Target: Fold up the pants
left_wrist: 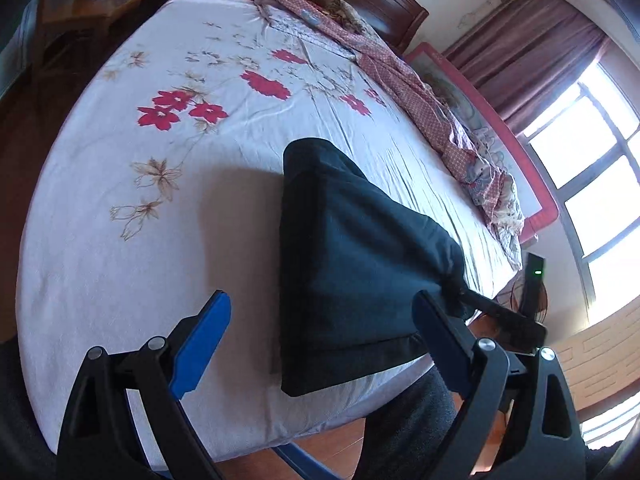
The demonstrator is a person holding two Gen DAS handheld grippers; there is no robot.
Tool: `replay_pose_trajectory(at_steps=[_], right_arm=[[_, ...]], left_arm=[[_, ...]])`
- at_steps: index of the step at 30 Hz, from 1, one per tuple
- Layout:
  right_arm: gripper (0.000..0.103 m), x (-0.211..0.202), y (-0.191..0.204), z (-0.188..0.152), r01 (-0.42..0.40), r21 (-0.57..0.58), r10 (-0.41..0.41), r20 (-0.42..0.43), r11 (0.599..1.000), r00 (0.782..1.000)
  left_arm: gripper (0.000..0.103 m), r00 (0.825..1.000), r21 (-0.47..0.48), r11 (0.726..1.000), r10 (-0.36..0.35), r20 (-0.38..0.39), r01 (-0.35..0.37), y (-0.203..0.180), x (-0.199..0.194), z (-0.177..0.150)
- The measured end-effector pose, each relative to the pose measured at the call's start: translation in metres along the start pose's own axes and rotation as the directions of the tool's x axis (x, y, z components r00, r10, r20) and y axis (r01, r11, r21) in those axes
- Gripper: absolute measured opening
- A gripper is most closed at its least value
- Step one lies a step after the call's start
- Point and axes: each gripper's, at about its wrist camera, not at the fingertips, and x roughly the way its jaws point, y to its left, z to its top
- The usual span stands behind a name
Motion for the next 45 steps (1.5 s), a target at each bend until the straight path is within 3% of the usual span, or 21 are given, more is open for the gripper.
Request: replay_pose_trajectory(at_steps=[1, 2, 3, 5, 10, 13, 14, 18, 20, 22, 23, 24, 25, 26, 27, 28, 32, 35, 37, 39, 45], right_arm=[[0.093, 0.003, -0.021, -0.004, -0.029, 0.122, 0.028, 0.012, 0.992, 1.000], [0.093, 0.002, -0.034, -0.005, -0.108, 0.195, 0.107, 0.013, 0.975, 0.994], [0.093, -0.007, -0.036, -0.006, -0.121, 0.217, 0.115, 0.039, 0.969, 0.993], [0.093, -0.031, -0.023, -0.006, -0.054, 0.161, 0.041, 0.084, 0.985, 0.996], [0.088, -0.077, -0.009, 0.003, 0.073, 0.175, -0.109, 0.205, 0.982, 0.973], [0.081, -0.068, -0.007, 0.025, -0.242, 0.227, 0.182, 0.256, 0.943, 0.949], [0.077, -0.057, 0.000, 0.032, -0.333, 0.204, 0.278, 0.258, 0.921, 0.925], [0.075, 0.001, 0.024, 0.046, -0.345, 0.184, 0.322, 0.144, 0.920, 0.936], [0.055, 0.017, 0.018, 0.043, -0.286, 0.198, 0.270, 0.105, 0.938, 0.957], [0.012, 0.020, 0.003, 0.038, -0.265, 0.221, 0.249, 0.100, 0.938, 0.963], [0.009, 0.019, -0.004, 0.037, -0.264, 0.245, 0.249, 0.093, 0.933, 0.964], [0.009, 0.013, -0.008, 0.038, -0.277, 0.264, 0.262, 0.089, 0.924, 0.961], [0.021, 0.002, -0.009, 0.039, -0.247, 0.257, 0.231, 0.091, 0.934, 0.969], [0.038, -0.009, -0.007, 0.041, -0.199, 0.223, 0.185, 0.080, 0.954, 0.979], [0.076, -0.018, -0.008, 0.041, -0.167, 0.187, 0.157, 0.065, 0.968, 0.985], [0.083, -0.025, -0.009, 0.043, -0.166, 0.160, 0.157, 0.064, 0.973, 0.985], [0.083, -0.017, -0.030, 0.050, -0.259, 0.139, 0.264, -0.018, 0.956, 0.964], [0.083, 0.008, -0.041, 0.046, -0.374, 0.200, 0.397, -0.085, 0.905, 0.914], [0.083, 0.025, -0.041, 0.038, -0.411, 0.244, 0.449, -0.130, 0.878, 0.884], [0.083, 0.034, -0.035, 0.025, -0.463, 0.254, 0.507, -0.147, 0.849, 0.849], [0.080, 0.030, -0.017, 0.014, -0.497, 0.188, 0.524, -0.137, 0.847, 0.841]], left_arm=[[0.092, 1.000, 0.009, 1.000, 0.012, -0.026, -0.012, -0.001, 0.008, 0.000], [0.092, 0.999, 0.015, 1.000, 0.021, -0.040, -0.020, -0.002, 0.013, 0.001], [0.092, 0.999, 0.024, 1.000, 0.014, -0.046, -0.013, -0.002, 0.017, 0.002], [0.092, 0.998, 0.046, 0.998, 0.050, -0.033, -0.049, -0.006, 0.018, 0.007], [0.093, 1.000, 0.116, 0.993, 0.027, 0.010, -0.028, -0.026, 0.037, 0.041], [0.093, 0.998, 0.173, 0.984, -0.054, 0.037, 0.047, -0.048, 0.067, 0.066], [0.093, 0.998, 0.182, 0.982, -0.055, 0.040, 0.047, -0.054, 0.079, 0.073], [0.093, 1.000, 0.227, 0.974, 0.003, 0.003, -0.003, -0.064, 0.127, 0.088], [0.092, 0.999, 0.221, 0.975, 0.027, -0.029, -0.020, -0.056, 0.146, 0.090], [0.092, 0.998, 0.281, 0.959, 0.057, -0.027, -0.047, -0.059, 0.156, 0.086], [0.092, 0.995, 0.334, 0.938, 0.100, -0.023, -0.087, -0.064, 0.163, 0.081], [0.092, 0.988, 0.367, 0.922, 0.147, -0.040, -0.122, -0.068, 0.169, 0.078], [0.092, 0.984, 0.394, 0.906, 0.178, -0.030, -0.152, -0.075, 0.168, 0.075], [0.092, 0.983, 0.405, 0.900, 0.183, -0.010, -0.163, -0.082, 0.159, 0.073], [0.092, 0.985, 0.401, 0.902, 0.172, 0.001, -0.158, -0.085, 0.147, 0.072], [0.092, 0.989, 0.393, 0.909, 0.145, 0.015, -0.139, -0.087, 0.130, 0.070], [0.100, 0.999, 0.324, 0.945, 0.045, 0.029, -0.051, -0.065, 0.067, 0.063], [0.101, 0.996, 0.162, 0.983, -0.074, -0.056, 0.082, -0.020, 0.050, 0.059], [0.101, 0.988, 0.043, 0.991, -0.124, -0.090, 0.129, 0.009, 0.052, 0.053], [0.100, 0.977, -0.021, 0.985, -0.175, -0.123, 0.173, 0.026, 0.062, 0.046], [0.100, 0.905, -0.257, 0.894, -0.407, -0.126, 0.366, 0.053, 0.101, 0.034]])
